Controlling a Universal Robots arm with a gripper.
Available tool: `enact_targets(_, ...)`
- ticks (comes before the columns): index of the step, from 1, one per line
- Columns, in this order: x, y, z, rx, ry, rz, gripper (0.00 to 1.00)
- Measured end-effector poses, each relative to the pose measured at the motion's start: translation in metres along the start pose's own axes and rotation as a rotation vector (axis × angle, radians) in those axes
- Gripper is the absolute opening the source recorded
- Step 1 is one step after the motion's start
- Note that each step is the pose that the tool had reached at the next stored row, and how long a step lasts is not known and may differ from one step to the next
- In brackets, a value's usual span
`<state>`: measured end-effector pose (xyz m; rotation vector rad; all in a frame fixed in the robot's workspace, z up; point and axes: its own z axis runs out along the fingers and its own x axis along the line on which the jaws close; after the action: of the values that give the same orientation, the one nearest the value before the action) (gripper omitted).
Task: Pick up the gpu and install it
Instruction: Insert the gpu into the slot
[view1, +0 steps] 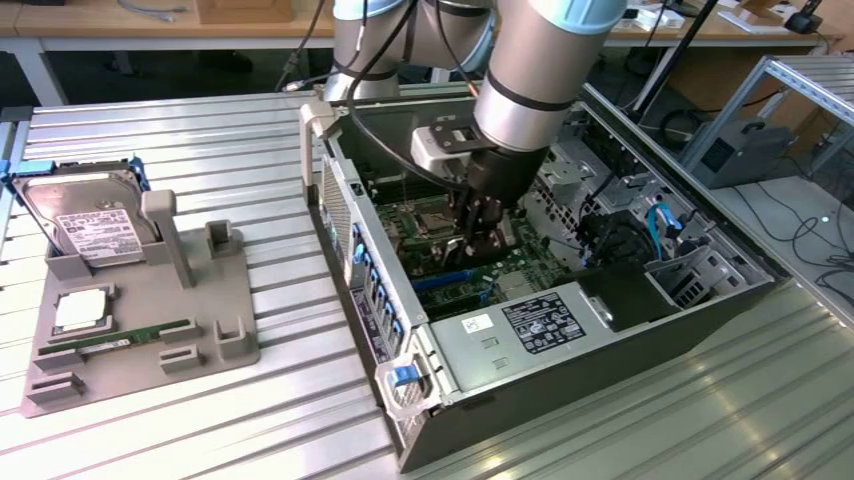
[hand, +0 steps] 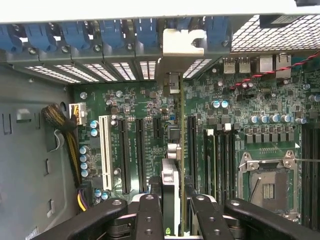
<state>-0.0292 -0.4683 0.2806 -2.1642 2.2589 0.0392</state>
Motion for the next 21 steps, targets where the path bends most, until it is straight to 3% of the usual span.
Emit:
enact_targets(13,-0.0017,0.0074,0.0055,0.0000,0.0000,0.000,0.27)
enact_targets(21,-0.0015,0.0077,0.0083,0.0000,0.0004,0.000,0.27)
